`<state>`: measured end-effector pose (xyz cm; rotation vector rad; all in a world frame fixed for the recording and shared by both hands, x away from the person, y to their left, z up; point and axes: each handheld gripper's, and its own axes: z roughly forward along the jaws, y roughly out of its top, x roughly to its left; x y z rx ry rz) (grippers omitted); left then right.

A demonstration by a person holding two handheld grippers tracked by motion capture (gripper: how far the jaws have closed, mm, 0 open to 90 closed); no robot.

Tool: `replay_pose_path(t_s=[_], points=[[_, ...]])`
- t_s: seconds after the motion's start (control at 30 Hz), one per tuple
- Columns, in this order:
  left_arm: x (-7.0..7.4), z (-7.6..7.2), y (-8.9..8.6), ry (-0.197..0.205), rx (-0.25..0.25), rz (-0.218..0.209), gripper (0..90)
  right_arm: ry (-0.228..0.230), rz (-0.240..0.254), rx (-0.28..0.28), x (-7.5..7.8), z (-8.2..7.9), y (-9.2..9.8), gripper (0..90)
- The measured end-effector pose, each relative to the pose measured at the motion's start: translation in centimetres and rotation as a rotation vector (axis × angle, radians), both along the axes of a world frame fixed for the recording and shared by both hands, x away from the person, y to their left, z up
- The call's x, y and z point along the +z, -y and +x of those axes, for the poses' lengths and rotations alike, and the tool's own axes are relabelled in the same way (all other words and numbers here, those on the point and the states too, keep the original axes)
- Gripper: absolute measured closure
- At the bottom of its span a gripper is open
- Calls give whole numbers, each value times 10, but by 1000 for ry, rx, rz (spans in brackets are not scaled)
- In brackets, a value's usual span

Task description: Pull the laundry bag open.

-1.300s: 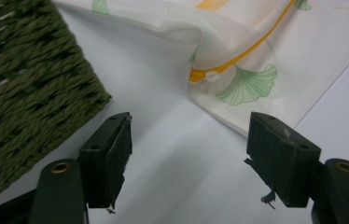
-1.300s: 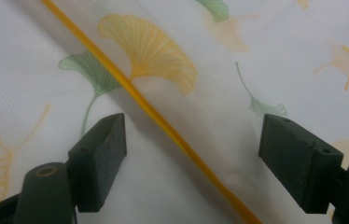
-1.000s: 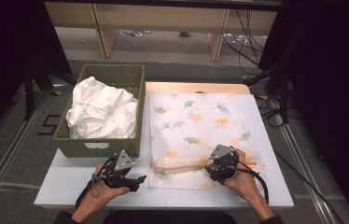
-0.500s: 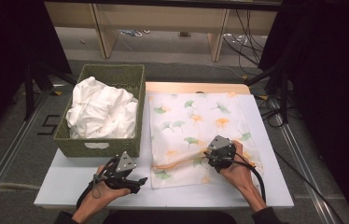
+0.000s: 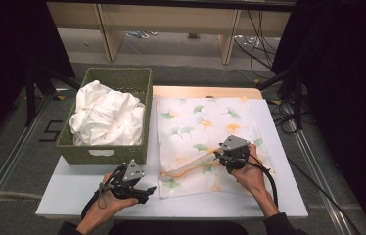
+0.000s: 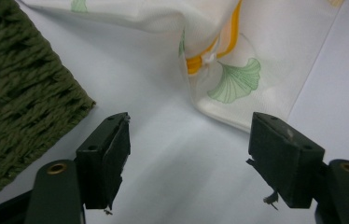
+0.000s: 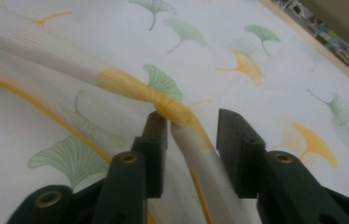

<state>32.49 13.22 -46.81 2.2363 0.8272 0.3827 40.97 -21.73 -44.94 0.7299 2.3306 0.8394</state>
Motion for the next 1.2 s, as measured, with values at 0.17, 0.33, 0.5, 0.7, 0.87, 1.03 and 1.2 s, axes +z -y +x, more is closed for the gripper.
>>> replay_pose_path(t_s=[0.17,0.33,0.5,0.7,0.87,1.03,1.2], points=[[1,0,1,11,13,-13,288,-53,-26,2,-10,9,-1,764],[4,1,2,16,10,-26,287,-80,3,18,-7,10,3,858],[14,6,3,10,8,-69,284,-78,52,16,0,12,9,874],[23,9,8,9,-11,-94,268,-69,63,17,2,13,14,891],[37,11,9,12,-20,-136,265,-45,51,30,13,12,14,895],[51,13,6,40,-6,-145,265,-15,56,30,22,11,15,895],[62,14,-2,51,-6,-148,262,-5,59,32,24,12,18,895]])
